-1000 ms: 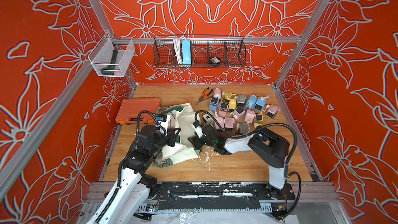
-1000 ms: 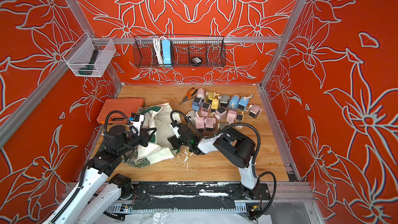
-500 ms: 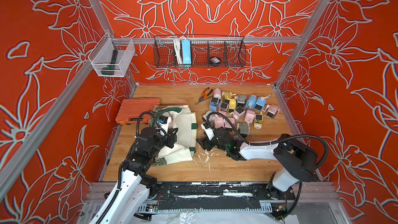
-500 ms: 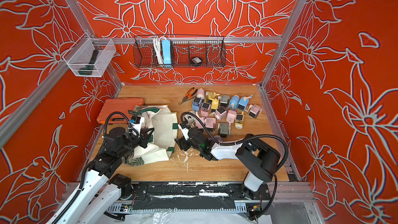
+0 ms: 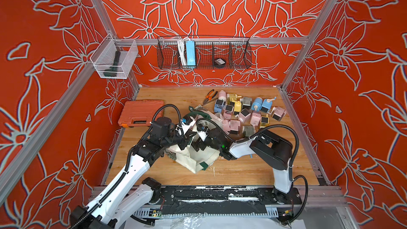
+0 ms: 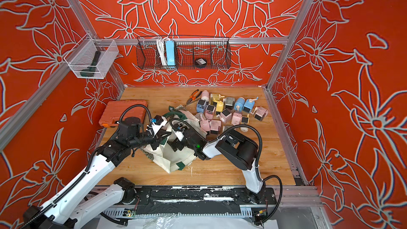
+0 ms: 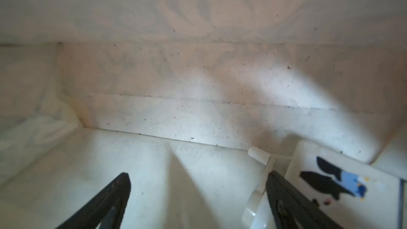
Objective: Take out the pencil sharpeners from the tote bags
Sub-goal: Pick up the pencil sharpener from the canvas bag, then place the canvas bag at the center of the board, then place the pencil sharpener at the center of the board.
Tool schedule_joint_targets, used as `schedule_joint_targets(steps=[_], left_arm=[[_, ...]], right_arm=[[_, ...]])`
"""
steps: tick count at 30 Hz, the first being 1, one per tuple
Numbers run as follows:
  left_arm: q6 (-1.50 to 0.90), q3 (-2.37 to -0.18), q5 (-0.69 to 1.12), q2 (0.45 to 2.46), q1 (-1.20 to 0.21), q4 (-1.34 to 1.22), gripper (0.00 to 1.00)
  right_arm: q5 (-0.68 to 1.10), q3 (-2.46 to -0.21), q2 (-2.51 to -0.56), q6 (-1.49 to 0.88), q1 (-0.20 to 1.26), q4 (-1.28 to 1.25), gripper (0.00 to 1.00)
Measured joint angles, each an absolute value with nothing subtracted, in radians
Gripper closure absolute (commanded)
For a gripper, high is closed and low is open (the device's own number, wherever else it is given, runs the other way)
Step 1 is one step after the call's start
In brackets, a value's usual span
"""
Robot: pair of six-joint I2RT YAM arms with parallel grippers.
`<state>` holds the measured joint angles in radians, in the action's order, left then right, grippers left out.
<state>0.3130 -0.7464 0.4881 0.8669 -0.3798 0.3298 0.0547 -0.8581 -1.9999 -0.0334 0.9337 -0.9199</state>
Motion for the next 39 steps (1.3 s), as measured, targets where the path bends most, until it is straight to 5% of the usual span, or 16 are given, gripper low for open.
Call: schedule_joint_targets(steps=[13,21,32,39], left_arm=[[0.314,-0.684,0.394,0.862,-0.381,0.289,1.0],[0.297,-0.65,0.383,0.855,-0.374,0.224,1.0],[0.274,-0.619,0.378,0.844,-0.373,0.179,1.0],[0.22,-0.611,0.331,0.838,-0.379,0.152,1.0]], right_arm=[[-0.333,-0.939,-2.019,-0.062,0.926,-0.819,0.02],[-0.319,-1.261,-2.137,-0.137,0.912,-0.47,0.02],[-0.194,-1.367,-2.187,-0.221,0.89,-0.278,0.33],[-0.032,-1.217,-2.048,-0.219,0.885,-0.273,0.47]])
